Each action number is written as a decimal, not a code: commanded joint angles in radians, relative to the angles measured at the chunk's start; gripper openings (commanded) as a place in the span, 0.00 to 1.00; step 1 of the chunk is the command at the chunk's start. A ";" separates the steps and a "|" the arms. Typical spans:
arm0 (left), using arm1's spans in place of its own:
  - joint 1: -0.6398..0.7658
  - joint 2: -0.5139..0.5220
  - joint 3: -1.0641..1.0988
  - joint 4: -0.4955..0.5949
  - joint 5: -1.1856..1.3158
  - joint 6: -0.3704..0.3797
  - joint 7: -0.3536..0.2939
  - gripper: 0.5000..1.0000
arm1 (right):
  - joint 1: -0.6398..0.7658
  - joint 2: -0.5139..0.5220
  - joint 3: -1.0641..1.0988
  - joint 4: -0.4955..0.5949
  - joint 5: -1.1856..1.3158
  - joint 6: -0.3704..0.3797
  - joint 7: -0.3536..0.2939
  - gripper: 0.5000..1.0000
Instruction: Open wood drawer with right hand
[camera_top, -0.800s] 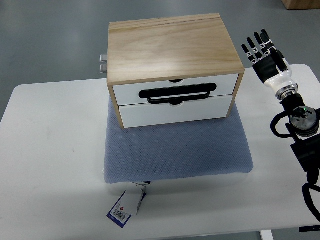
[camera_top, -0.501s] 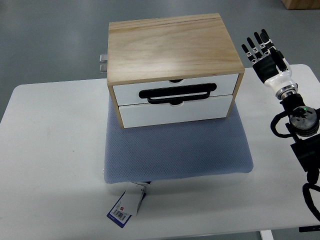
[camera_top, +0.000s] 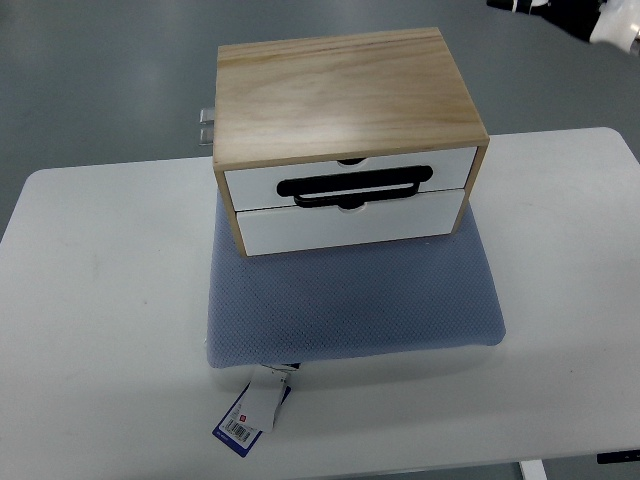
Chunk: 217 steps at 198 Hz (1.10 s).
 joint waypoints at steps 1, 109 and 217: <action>0.000 0.000 0.000 0.000 0.002 0.001 -0.002 1.00 | 0.236 -0.077 -0.257 0.142 -0.016 0.004 -0.135 0.89; 0.000 0.000 -0.002 0.006 -0.001 0.002 -0.002 1.00 | 0.853 0.210 -0.863 0.464 0.344 -0.151 -0.528 0.88; 0.000 0.000 -0.002 0.013 -0.003 -0.004 -0.002 1.00 | 0.677 0.277 -0.900 0.460 0.384 -0.300 -0.528 0.88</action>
